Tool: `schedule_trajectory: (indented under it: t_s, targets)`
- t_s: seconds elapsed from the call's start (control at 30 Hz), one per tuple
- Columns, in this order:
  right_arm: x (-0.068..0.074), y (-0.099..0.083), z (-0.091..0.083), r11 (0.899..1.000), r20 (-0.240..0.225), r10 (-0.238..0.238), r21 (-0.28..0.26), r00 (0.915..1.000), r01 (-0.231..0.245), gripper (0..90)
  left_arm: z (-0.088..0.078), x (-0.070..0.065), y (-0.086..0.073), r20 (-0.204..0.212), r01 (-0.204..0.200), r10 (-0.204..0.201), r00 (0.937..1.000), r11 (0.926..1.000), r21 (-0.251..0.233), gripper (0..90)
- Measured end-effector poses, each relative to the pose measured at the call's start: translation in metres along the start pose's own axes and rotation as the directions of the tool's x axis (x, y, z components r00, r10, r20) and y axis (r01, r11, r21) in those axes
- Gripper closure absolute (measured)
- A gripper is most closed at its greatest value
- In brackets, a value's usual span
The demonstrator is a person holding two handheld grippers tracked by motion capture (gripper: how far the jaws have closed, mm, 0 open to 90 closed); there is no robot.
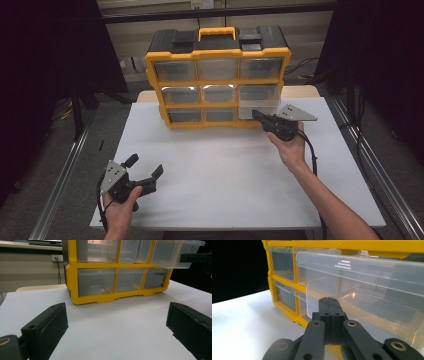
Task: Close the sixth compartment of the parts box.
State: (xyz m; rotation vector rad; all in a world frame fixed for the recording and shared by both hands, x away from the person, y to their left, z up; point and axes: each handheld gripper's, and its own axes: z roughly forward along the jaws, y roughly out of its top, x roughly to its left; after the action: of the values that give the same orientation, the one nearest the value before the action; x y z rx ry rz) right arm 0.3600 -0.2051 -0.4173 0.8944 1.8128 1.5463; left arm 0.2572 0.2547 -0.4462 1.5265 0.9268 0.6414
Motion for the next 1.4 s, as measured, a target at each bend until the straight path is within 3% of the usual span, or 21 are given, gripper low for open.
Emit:
schedule_trajectory:
  t_s: [0.77,0.87,1.2,1.23,1.3,1.4]
  targets:
    - [-0.005,0.008,0.007,1.000,0.013,0.017,-0.024,0.9998,-0.017,90.0,0.001,0.000,-0.001,-0.003,0.010,-0.010,0.9999,0.9999,0.005,3.8]
    - [-0.006,0.008,0.008,0.999,0.018,0.022,-0.027,0.9996,-0.021,90.0,0.001,0.000,-0.001,0.001,-0.008,0.008,1.0000,0.9999,0.012,3.8]
    - [-0.008,0.008,0.012,0.999,0.021,0.031,-0.032,0.9993,-0.030,90.0,0.002,-0.001,-0.001,-0.001,0.003,-0.003,1.0000,0.9999,0.012,3.8]
    - [-0.009,0.008,0.012,0.999,0.021,0.027,-0.034,0.9994,-0.027,90.0,0.002,-0.002,-0.001,-0.001,0.023,-0.023,0.9997,0.9997,0.000,3.8]
    - [-0.008,0.008,0.013,0.999,0.023,0.034,-0.037,0.9992,-0.033,90.0,0.001,0.000,-0.001,-0.003,0.001,-0.001,1.0000,1.0000,0.009,3.8]
    - [-0.008,0.008,0.014,0.999,0.020,0.036,-0.037,0.9991,-0.036,90.0,0.001,0.000,-0.001,-0.001,-0.002,0.002,1.0000,0.9999,0.010,3.8]
